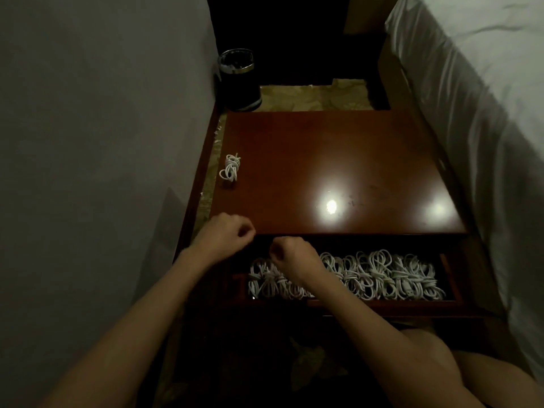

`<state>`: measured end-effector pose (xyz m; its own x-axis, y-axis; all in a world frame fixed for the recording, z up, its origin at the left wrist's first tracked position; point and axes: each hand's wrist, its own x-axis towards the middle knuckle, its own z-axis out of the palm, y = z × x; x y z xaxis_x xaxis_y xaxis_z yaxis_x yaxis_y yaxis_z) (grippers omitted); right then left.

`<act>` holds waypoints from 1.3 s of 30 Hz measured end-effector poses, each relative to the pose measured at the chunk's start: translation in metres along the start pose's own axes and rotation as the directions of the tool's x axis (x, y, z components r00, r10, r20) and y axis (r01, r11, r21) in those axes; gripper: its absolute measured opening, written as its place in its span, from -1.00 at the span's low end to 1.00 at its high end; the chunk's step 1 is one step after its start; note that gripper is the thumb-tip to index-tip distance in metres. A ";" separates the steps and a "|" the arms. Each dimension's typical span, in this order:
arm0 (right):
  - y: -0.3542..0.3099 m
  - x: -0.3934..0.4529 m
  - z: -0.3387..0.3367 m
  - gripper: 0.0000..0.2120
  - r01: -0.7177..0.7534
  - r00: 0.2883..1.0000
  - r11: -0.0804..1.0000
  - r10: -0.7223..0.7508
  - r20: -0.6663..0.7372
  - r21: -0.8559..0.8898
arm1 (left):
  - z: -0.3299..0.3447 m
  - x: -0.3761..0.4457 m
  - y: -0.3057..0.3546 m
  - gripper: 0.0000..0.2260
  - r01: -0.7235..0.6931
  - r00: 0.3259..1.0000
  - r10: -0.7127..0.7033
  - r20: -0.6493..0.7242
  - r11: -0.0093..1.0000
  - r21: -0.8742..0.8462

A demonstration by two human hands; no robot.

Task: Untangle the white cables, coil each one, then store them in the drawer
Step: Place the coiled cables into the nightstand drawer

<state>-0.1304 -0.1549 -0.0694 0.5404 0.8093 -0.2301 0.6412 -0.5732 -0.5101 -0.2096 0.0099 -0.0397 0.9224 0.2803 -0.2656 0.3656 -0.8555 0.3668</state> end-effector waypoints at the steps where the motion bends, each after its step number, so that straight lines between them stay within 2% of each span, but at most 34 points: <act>1: -0.002 0.003 -0.008 -0.85 -0.002 1.000 0.999 0.003 -0.031 0.047 | -0.010 0.004 -0.002 -0.82 0.017 0.998 -0.021 -0.067 0.999 -0.049; 3: -0.007 0.011 -0.021 -0.86 0.027 0.996 0.992 -0.015 -0.090 0.127 | -0.026 0.015 -0.008 -0.81 0.048 0.965 -0.087 -0.247 0.986 -0.159; 5: -0.010 0.025 -0.033 -0.85 0.053 0.989 0.976 -0.021 -0.150 0.213 | -0.038 0.028 -0.014 -0.80 0.082 0.895 -0.176 -0.409 0.968 -0.238; 8: -0.013 0.052 -0.049 -0.82 0.062 0.974 0.950 0.010 -0.226 0.307 | -0.048 0.054 -0.030 -0.75 0.143 0.828 -0.309 -0.468 0.923 -0.357; 13: -0.017 0.086 -0.061 -0.74 0.054 0.979 0.919 0.028 -0.202 0.391 | -0.041 0.097 -0.056 -0.68 0.218 0.842 -0.417 -0.342 0.843 -0.492; 16: -0.015 0.100 -0.059 -0.68 0.020 0.987 0.886 0.056 -0.149 0.463 | -0.036 0.110 -0.056 -0.72 0.217 0.857 -0.397 -0.330 0.857 -0.467; 19: -0.011 0.111 -0.049 -0.62 -0.026 0.992 0.800 0.093 -0.081 0.600 | -0.035 0.116 -0.051 -0.74 0.169 0.868 -0.346 -0.356 0.880 -0.445; 22: -0.006 0.119 -0.034 -0.58 -0.035 0.990 0.751 0.116 -0.079 0.660 | -0.032 0.120 -0.052 -0.70 0.139 0.906 -0.300 -0.300 0.877 -0.459; 23: -0.005 0.121 -0.030 -0.58 -0.035 0.989 0.729 0.123 -0.080 0.684 | -0.031 0.120 -0.053 -0.72 0.138 0.915 -0.308 -0.261 0.847 -0.514; 27: -0.005 0.121 -0.022 -0.59 -0.046 0.983 0.593 0.169 -0.068 0.804 | -0.023 0.109 -0.045 -0.83 0.156 0.928 -0.361 -0.095 0.608 -0.779; 29: -0.002 0.117 -0.019 -0.60 -0.041 0.972 0.622 0.206 -0.112 0.782 | -0.016 0.098 -0.038 -0.82 0.169 0.924 -0.380 -0.046 0.514 -0.841; 31: 0.002 0.110 -0.018 -0.66 -0.031 0.965 0.645 0.220 -0.146 0.764 | -0.009 0.085 -0.032 -0.72 0.195 0.925 -0.380 0.010 0.450 -0.872; 34: 0.007 0.089 -0.018 -0.76 -0.014 0.962 0.716 0.199 -0.185 0.698 | -0.004 0.065 -0.019 -0.74 0.198 0.949 -0.313 0.024 0.537 -0.820; 36: 0.010 0.073 -0.018 -0.81 -0.010 0.957 0.774 0.192 -0.219 0.633 | -0.003 0.053 -0.009 -0.79 0.173 0.961 -0.276 -0.022 0.662 -0.730; 39: 0.010 0.045 -0.020 -0.84 -0.002 0.967 0.830 0.144 -0.210 0.558 | -0.006 0.028 0.004 -0.81 0.104 0.976 -0.178 -0.124 0.885 -0.453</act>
<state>-0.0891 -0.1266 -0.0681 0.7294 0.6732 -0.1215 0.2271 -0.4059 -0.8852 -0.1813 0.0172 -0.0410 0.8508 0.4800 -0.2140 0.4758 -0.5308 0.7013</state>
